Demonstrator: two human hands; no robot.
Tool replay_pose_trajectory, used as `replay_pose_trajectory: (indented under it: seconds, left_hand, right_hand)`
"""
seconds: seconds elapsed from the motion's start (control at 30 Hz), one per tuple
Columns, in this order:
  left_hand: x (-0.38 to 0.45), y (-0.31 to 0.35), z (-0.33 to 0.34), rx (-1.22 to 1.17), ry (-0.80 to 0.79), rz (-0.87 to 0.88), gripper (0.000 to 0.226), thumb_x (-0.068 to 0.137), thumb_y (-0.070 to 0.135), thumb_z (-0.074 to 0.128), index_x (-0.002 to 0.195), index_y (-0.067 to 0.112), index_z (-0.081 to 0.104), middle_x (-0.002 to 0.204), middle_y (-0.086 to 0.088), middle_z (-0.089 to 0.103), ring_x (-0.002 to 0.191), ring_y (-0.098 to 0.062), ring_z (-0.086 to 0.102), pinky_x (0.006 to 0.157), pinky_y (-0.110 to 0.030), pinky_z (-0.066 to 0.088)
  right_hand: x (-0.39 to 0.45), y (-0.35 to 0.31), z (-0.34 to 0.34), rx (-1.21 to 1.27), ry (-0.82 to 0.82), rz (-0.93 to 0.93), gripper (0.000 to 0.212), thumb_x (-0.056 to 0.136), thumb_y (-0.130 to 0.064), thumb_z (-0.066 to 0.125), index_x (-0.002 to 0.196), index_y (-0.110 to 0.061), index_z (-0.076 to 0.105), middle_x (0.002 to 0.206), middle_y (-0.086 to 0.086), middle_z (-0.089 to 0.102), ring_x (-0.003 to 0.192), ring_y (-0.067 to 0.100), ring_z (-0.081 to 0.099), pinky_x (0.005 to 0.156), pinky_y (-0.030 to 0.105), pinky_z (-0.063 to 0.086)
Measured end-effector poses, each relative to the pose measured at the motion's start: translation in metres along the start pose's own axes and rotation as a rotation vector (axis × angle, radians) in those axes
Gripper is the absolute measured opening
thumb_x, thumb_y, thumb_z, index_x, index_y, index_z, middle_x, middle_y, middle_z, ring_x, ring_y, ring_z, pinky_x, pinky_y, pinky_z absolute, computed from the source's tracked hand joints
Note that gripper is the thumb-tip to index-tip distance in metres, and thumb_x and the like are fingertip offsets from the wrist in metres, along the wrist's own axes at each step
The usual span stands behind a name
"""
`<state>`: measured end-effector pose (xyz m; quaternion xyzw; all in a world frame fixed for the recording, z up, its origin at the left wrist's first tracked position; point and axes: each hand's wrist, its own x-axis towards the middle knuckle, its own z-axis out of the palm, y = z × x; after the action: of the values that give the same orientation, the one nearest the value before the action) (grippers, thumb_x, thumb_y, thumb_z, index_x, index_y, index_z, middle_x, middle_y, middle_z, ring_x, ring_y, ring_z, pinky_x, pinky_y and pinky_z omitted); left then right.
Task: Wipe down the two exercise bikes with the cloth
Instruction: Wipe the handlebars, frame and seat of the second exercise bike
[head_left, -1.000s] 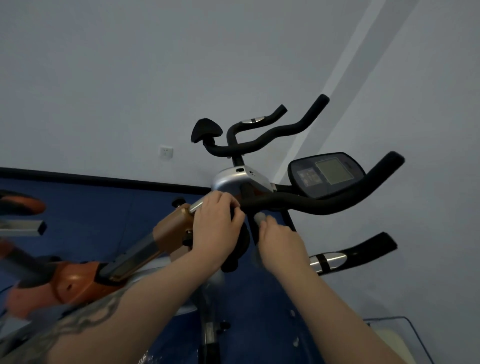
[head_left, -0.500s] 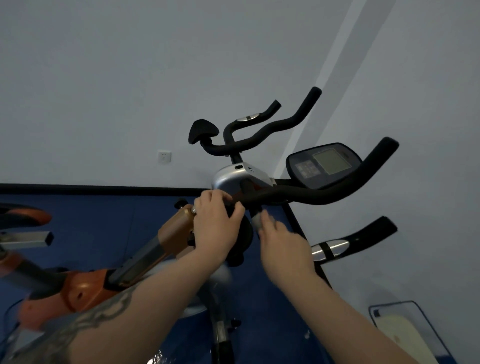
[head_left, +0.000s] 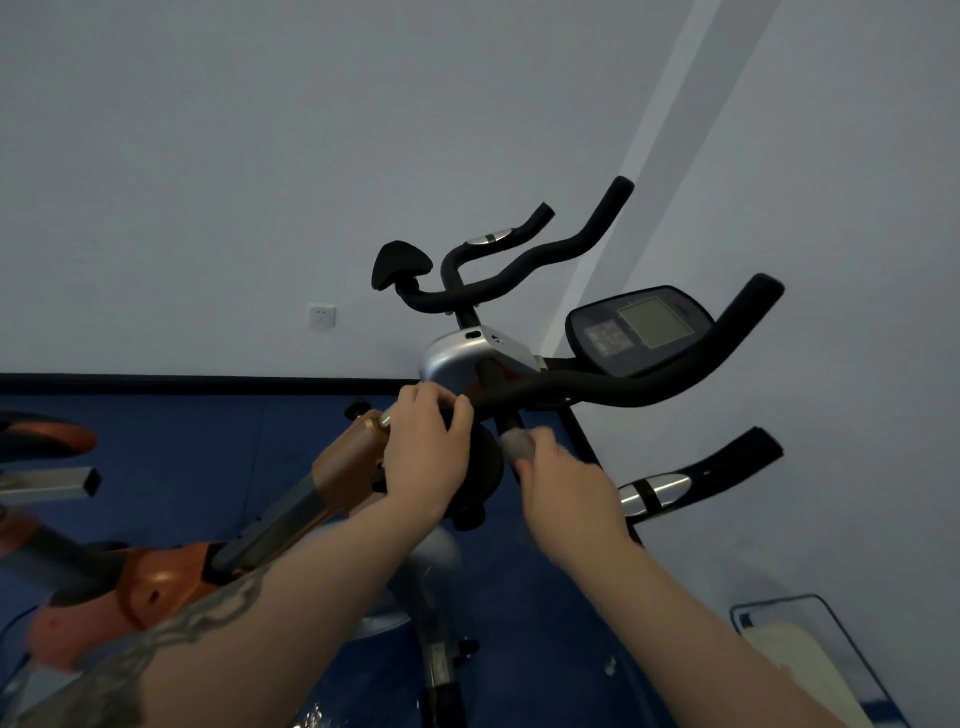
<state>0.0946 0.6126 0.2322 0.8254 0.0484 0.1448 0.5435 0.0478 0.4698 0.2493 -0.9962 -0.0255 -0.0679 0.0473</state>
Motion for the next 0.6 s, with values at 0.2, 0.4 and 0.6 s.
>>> replay_pose_trajectory:
  seconds: [0.2, 0.4, 0.6]
  left_hand:
    - [0.000, 0.000, 0.000, -0.014, 0.002, 0.001, 0.013, 0.096, 0.035, 0.051, 0.089, 0.024, 0.053, 0.096, 0.009, 0.047, 0.079, -0.007, 0.054, 0.062, -0.025, 0.044]
    - [0.001, 0.001, -0.001, 0.010, -0.024, 0.002, 0.013, 0.096, 0.033, 0.050, 0.088, 0.023, 0.053, 0.097, 0.008, 0.048, 0.078, -0.007, 0.054, 0.060, -0.025, 0.043]
    - [0.003, 0.002, -0.002, 0.033, -0.048, 0.018, 0.013, 0.096, 0.028, 0.050, 0.089, 0.020, 0.056, 0.099, 0.005, 0.049, 0.079, -0.010, 0.054, 0.066, -0.032, 0.048]
  right_hand:
    - [0.008, -0.011, -0.001, 0.028, -0.029, -0.024, 0.031, 0.103, -0.025, 0.035, 0.134, -0.024, 0.037, 0.141, 0.004, 0.044, 0.095, 0.028, 0.060, 0.065, 0.029, 0.032]
    - [0.007, 0.008, -0.004, 0.014, -0.037, -0.043, 0.033, 0.104, -0.035, 0.027, 0.136, -0.033, 0.033, 0.131, 0.002, 0.056, 0.093, 0.027, 0.062, 0.068, 0.035, 0.039]
    - [-0.016, 0.002, 0.002, -0.137, 0.115, -0.084, 0.043, 0.104, -0.037, 0.030, 0.146, -0.030, 0.032, 0.126, -0.002, 0.056, 0.088, 0.021, 0.062, 0.064, 0.031, 0.038]
